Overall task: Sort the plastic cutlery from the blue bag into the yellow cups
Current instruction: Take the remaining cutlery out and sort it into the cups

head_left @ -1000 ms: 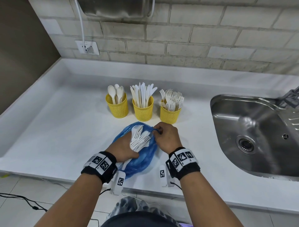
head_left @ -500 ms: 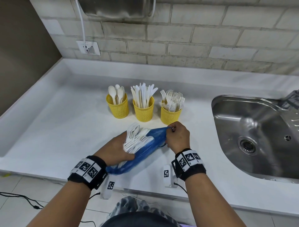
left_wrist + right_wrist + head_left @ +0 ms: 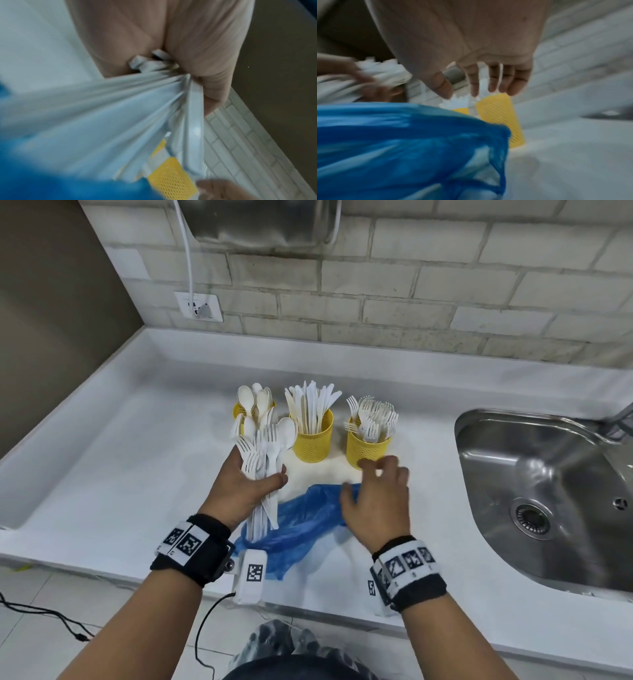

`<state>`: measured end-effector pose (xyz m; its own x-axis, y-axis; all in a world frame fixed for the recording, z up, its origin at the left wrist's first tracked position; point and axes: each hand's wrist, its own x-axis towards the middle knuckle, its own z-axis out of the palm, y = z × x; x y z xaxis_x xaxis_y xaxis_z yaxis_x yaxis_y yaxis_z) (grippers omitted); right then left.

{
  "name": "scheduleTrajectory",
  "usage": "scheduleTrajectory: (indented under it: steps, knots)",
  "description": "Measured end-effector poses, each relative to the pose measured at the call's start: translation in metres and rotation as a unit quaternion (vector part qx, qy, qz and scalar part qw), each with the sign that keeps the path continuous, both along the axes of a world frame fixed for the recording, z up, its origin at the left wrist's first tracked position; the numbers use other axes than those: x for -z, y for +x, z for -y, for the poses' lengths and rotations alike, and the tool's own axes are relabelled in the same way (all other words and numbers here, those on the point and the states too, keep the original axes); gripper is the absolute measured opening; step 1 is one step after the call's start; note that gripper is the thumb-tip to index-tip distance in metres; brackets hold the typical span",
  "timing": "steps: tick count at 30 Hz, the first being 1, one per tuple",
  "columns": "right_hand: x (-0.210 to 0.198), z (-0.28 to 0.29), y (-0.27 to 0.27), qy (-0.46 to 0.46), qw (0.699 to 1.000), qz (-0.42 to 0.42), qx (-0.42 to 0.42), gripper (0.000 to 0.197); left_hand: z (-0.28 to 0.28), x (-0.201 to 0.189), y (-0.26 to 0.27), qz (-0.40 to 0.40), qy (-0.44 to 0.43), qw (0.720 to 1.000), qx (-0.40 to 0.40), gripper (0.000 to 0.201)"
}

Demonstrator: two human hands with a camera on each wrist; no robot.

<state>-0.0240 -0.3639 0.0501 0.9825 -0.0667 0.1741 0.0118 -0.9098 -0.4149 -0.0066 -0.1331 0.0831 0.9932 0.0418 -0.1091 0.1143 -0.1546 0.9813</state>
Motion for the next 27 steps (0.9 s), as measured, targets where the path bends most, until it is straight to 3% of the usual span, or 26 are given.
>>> scheduleTrajectory:
  steps: [2, 4, 8, 12, 14, 17, 20, 22, 24, 26, 27]
  knots:
    - [-0.005, -0.018, -0.009, -0.059, 0.988, 0.033, -0.138, 0.045, 0.008, -0.005, 0.003, 0.015, -0.010, 1.000, -0.003, 0.061]
    - [0.002, -0.028, -0.015, -0.110, 0.967, -0.046, -0.226, 0.044, 0.015, -0.011, 0.004, 0.036, -0.010, 0.999, -0.010, 0.059]
    - [0.020, -0.026, -0.017, -0.180, 0.938, -0.182, -0.234, 0.051, 0.020, -0.029, 0.012, 0.072, -0.066, 0.994, -0.041, 0.060]
    - [0.028, -0.021, -0.008, -0.147, 0.937, -0.236, -0.213, 0.052, 0.018, -0.046, 0.023, 0.096, -0.124, 0.986, -0.052, 0.056]
    - [0.018, -0.020, -0.002, -0.125, 0.948, -0.212, -0.202, 0.047, 0.018, -0.050, 0.026, 0.108, -0.130, 0.984, -0.050, 0.053]
    - [-0.011, -0.022, 0.005, -0.063, 0.982, -0.069, -0.164, 0.032, 0.020, -0.059, 0.025, 0.125, -0.122, 0.984, -0.044, 0.051]
    - [-0.044, -0.027, 0.007, 0.150, 0.978, 0.013, -0.146, 0.033, 0.023, -0.065, 0.023, 0.135, -0.112, 0.984, -0.028, 0.051]
    - [-0.065, -0.030, 0.011, 0.361, 0.918, -0.056, -0.158, 0.055, 0.027, -0.069, 0.020, 0.143, -0.108, 0.984, 0.002, 0.047]
    - [-0.080, -0.035, 0.013, 0.532, 0.811, -0.154, -0.189, 0.071, 0.033, -0.073, 0.017, 0.150, -0.111, 0.982, 0.032, 0.045]
    - [-0.089, -0.039, 0.014, 0.621, 0.716, -0.224, -0.227, 0.072, 0.040, -0.074, 0.015, 0.153, -0.116, 0.980, 0.059, 0.044]
    - [-0.092, -0.042, 0.014, 0.637, 0.690, -0.239, -0.246, 0.072, 0.043, -0.075, 0.017, 0.151, -0.121, 0.979, 0.071, 0.044]
